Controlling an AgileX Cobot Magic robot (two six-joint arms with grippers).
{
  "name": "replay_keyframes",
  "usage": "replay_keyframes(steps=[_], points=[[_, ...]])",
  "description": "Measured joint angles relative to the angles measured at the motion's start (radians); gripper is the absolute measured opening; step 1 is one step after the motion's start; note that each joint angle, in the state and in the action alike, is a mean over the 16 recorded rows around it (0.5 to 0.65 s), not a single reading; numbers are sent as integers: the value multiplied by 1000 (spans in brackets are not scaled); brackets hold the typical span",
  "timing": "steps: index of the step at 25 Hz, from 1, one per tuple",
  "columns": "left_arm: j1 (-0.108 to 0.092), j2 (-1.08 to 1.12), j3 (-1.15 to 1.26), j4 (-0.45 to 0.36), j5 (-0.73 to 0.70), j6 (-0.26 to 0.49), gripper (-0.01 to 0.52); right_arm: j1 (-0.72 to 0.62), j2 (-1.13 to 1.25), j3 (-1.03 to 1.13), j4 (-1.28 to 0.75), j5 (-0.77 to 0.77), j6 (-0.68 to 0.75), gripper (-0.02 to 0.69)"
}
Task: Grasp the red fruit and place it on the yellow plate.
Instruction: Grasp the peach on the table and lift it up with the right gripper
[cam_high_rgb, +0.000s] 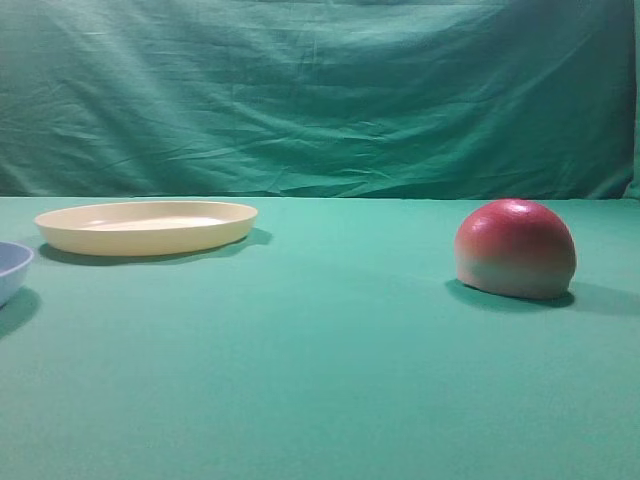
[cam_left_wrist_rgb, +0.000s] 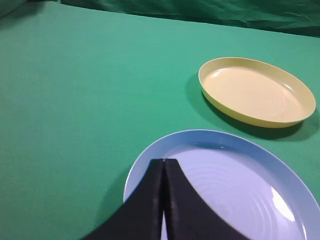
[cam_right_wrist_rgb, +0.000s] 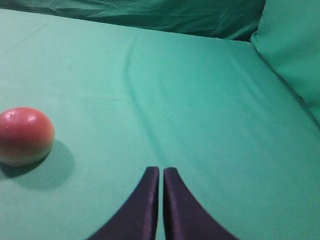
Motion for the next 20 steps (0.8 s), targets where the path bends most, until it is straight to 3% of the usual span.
replay_keyframes(steps=[20], points=[[0,0,0,0,0,0,0,0,0,0,0,0,-2,0]])
